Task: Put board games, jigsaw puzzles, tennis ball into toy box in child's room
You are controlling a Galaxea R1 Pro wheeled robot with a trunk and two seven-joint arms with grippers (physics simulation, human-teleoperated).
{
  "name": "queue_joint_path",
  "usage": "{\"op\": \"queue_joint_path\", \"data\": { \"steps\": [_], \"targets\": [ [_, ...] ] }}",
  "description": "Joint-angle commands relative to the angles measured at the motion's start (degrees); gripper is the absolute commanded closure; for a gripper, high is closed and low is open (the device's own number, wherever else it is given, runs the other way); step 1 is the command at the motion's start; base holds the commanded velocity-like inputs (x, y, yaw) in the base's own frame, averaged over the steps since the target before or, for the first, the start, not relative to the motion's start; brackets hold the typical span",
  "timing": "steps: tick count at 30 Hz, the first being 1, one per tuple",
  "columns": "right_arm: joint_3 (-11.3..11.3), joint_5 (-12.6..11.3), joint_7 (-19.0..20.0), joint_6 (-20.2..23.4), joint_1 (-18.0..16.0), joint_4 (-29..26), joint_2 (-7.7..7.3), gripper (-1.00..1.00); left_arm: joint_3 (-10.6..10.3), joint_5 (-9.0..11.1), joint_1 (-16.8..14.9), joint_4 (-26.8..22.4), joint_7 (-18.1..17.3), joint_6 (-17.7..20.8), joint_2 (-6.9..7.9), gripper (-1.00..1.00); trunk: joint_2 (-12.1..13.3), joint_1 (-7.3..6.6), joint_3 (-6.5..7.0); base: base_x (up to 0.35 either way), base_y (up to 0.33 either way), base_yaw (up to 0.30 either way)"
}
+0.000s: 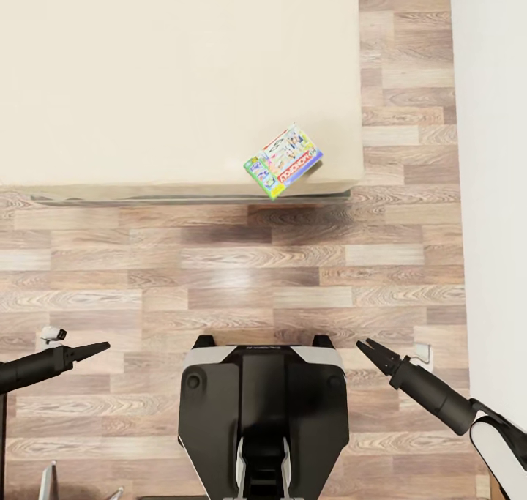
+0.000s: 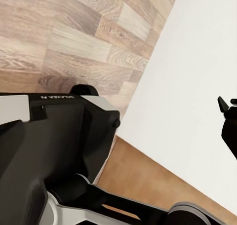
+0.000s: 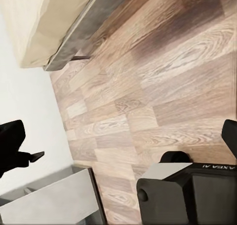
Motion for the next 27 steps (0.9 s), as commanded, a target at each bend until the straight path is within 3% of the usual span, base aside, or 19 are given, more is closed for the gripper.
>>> {"op": "queue_joint_path", "data": {
  "steps": [1, 20, 27],
  "targets": [
    [0.0, -0.2, 0.1, 0.5, 0.0, 0.0, 0.01, -1.0, 0.0, -0.1, 0.0, 0.0, -0.2, 0.6, 0.0, -1.0, -0.1, 0.04, 0.04, 0.0, 0.0, 0.0],
    [0.3, 1.0, 0.2, 0.3, 0.0, 0.2, 0.08, -1.0, 0.2, -0.1, 0.0, 0.0, -0.2, 0.6, -0.17, -1.0, -0.1, 0.04, 1.81, 0.002, 0.0, 0.0],
    [0.3, 1.0, 0.2, 0.3, 0.0, 0.3, 0.08, -1.0, 0.2, 0.0, 0.0, 0.1, -0.2, 0.6, -0.18, -1.0, -0.1, 0.04, 2.46, 0.144, 0.0, 0.0]
  ]
}}
